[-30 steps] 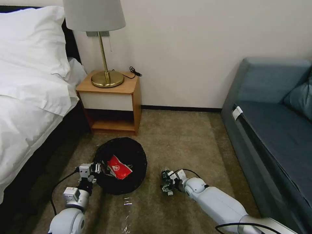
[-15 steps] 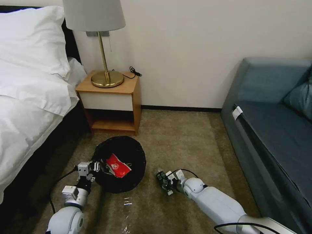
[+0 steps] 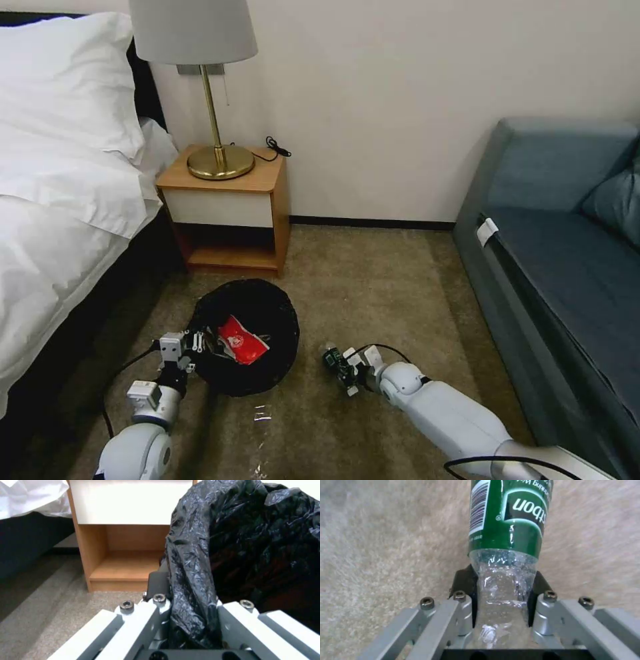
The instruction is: Pick up the trash bin, then pick up the garbage on the floor and place it into the trash bin.
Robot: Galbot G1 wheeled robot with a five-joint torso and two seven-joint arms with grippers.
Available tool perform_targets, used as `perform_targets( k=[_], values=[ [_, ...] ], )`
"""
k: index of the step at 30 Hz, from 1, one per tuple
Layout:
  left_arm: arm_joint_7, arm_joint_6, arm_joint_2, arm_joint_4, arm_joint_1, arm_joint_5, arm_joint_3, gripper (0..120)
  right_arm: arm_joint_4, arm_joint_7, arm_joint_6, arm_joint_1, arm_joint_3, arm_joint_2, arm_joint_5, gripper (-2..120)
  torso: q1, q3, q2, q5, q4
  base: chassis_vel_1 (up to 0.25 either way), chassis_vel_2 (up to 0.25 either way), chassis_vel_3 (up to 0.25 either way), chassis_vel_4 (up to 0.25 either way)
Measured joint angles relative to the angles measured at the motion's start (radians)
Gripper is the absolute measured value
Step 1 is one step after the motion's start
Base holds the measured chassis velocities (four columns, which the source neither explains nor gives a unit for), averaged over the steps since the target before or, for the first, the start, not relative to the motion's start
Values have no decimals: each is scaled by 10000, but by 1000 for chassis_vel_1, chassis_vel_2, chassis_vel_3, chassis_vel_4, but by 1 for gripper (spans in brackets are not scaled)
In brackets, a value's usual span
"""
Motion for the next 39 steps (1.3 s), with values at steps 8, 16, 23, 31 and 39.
perform_targets(
  k=[8, 16, 23, 31, 39],
  values=[
    [-3, 11, -190, -39, -99, 281, 145, 4, 1645, 103, -580, 322, -204, -859, 423, 22, 0, 0, 1, 2, 5, 0, 0, 0, 0],
    [-183, 209, -261, -53, -348, 300, 308, 4, 4827, 463, -1222, 543, 217, -2349, 1912, 22, 0, 0, 2, 0, 4, 0, 0, 0, 0],
    [-673, 591, -461, -5, -806, 271, 385, 4, 7365, 634, -1551, 388, 1206, -3608, 2821, 22, 0, -1, 2, 3, 4, 0, 0, 0, 0],
    [-918, 857, -619, 382, -1245, 246, 588, 4, 9383, 756, -1685, -62, 2216, -4920, 3578, 22, 0, -1, 2, 2, 1, 0, 0, 0, 0],
    [-947, 1237, -694, 173, -1478, -138, 827, 4, 11429, 1393, -1904, 395, 2156, -4988, 4706, 22, 0, -1, 2, -1, 1, 0, 0, 0, 0]
  ],
)
